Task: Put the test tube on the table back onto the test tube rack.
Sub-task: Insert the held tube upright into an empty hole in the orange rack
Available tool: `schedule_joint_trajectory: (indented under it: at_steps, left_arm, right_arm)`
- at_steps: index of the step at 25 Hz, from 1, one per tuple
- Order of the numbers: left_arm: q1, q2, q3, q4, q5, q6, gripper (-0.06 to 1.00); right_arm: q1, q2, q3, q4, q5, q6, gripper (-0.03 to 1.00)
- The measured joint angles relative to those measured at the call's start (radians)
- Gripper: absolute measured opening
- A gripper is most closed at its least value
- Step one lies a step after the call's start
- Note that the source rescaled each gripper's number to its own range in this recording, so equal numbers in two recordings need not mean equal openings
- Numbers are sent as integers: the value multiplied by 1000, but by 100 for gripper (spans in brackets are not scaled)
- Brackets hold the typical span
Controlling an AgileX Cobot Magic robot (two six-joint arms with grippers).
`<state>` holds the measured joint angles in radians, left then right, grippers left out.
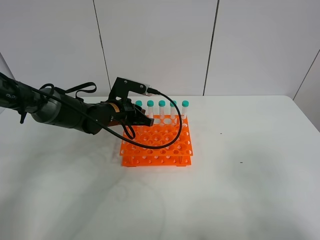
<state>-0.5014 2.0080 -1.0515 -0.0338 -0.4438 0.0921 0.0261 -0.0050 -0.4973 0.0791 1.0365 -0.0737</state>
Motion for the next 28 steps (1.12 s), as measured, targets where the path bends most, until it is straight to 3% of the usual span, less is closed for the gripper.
schedule_joint_trajectory:
  at_steps: [6, 11, 14, 28]
  left_arm:
    - [0, 0, 0, 0, 0, -2, 2]
    - [0, 0, 0, 0, -3, -4, 26]
    - [0, 0, 0, 0, -3, -10, 32]
    - [0, -92, 0, 0, -9, -75, 35]
  right_arm:
    - [0, 0, 0, 0, 0, 0, 100]
    - [0, 0, 0, 0, 0, 0, 100]
    - [0, 0, 0, 0, -1, 0, 100]
    - [0, 0, 0, 0, -1, 0, 100]
